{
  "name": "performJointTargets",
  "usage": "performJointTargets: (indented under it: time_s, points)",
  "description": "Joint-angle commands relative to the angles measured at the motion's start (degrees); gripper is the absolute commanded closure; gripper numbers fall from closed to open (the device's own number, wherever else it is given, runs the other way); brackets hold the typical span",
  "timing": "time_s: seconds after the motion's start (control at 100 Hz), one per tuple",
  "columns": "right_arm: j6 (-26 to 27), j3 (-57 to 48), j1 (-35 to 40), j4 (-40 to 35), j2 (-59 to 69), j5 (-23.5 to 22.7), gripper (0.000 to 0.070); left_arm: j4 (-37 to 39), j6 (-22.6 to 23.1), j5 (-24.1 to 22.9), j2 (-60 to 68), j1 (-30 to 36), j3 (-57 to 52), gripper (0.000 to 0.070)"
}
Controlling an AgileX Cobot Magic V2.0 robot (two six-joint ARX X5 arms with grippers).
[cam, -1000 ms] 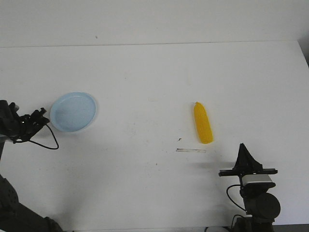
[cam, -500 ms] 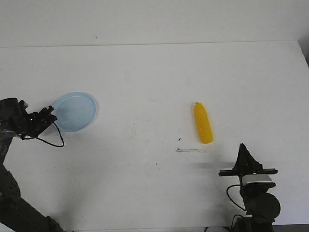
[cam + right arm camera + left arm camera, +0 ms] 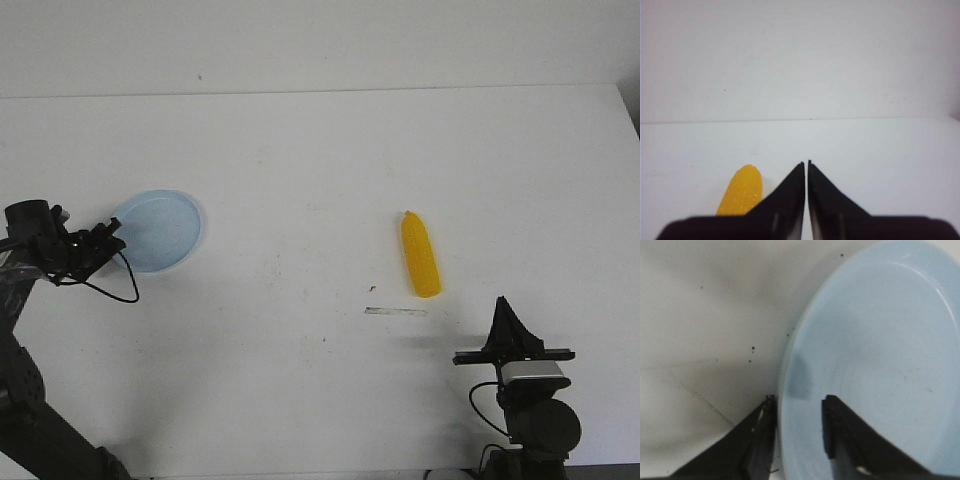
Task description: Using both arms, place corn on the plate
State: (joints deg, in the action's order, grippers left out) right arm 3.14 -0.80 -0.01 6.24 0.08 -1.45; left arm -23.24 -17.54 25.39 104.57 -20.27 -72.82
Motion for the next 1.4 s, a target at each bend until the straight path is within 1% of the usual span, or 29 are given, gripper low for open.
performJointTargets:
  time_s: [0.0, 0.07, 0.12, 0.29, 0.42, 0.5, 0.66, 0.82, 0.9, 0.96, 1.01, 1.21, 1.39]
  points:
    - [-0.2, 0.1, 0.0, 0.6, 0.0, 0.0, 0.0692, -0.4, -0.1, -0.1, 1.9, 0.0, -0.7, 0.063]
    - [-0.2, 0.1, 0.1, 0.6, 0.0, 0.0, 0.0692, -0.5, -0.1, -0.1, 1.9, 0.1, -0.7, 0.0639]
    - [-0.2, 0.1, 0.1, 0.6, 0.0, 0.0, 0.0692, -0.6, -0.1, -0.1, 1.9, 0.2, -0.7, 0.07]
    - [-0.2, 0.1, 0.1, 0.6, 0.0, 0.0, 0.0692, -0.8, -0.1, 0.0, 1.5, 0.6, -0.7, 0.0699]
    - [-0.2, 0.1, 0.0, 0.6, 0.0, 0.0, 0.0692, -1.1, -1.4, 2.6, -0.4, 1.7, -0.7, 0.0699]
    - [-0.2, 0.1, 0.0, 0.6, 0.0, 0.0, 0.0692, -1.0, -2.3, 2.9, -2.4, 3.4, -0.7, 0.0699]
    - [-0.2, 0.1, 0.1, 0.6, 0.0, 0.0, 0.0692, -0.6, -4.0, 2.9, -5.5, 9.6, -0.7, 0.0699]
    - [-0.2, 0.1, 0.0, 0.6, 0.0, 0.0, 0.0692, -0.6, -5.1, 2.4, -5.6, 19.6, -0.7, 0.0699]
    - [-0.2, 0.1, 0.0, 0.6, 0.0, 0.0, 0.0692, -0.2, -5.4, 0.0, -5.3, 25.0, -0.7, 0.0699]
    - [-0.2, 0.1, 0.1, 0.6, 0.0, 0.0, 0.0692, -0.1, -6.8, -2.4, -5.1, 28.4, -0.7, 0.0699]
    - [-0.2, 0.1, 0.1, 0.6, 0.0, 0.0, 0.0692, 0.0, -8.2, -3.4, -4.8, 30.6, -0.7, 0.0699]
    - [-0.2, 0.1, 0.0, 0.6, 0.0, 0.0, 0.0692, 1.1, -9.2, -3.7, -4.2, 36.1, -0.3, 0.0699]
    - [-0.2, 0.1, 0.1, 0.6, 0.0, 0.0, 0.0692, 1.0, -9.0, -6.6, -4.0, 37.6, 2.0, 0.0699]
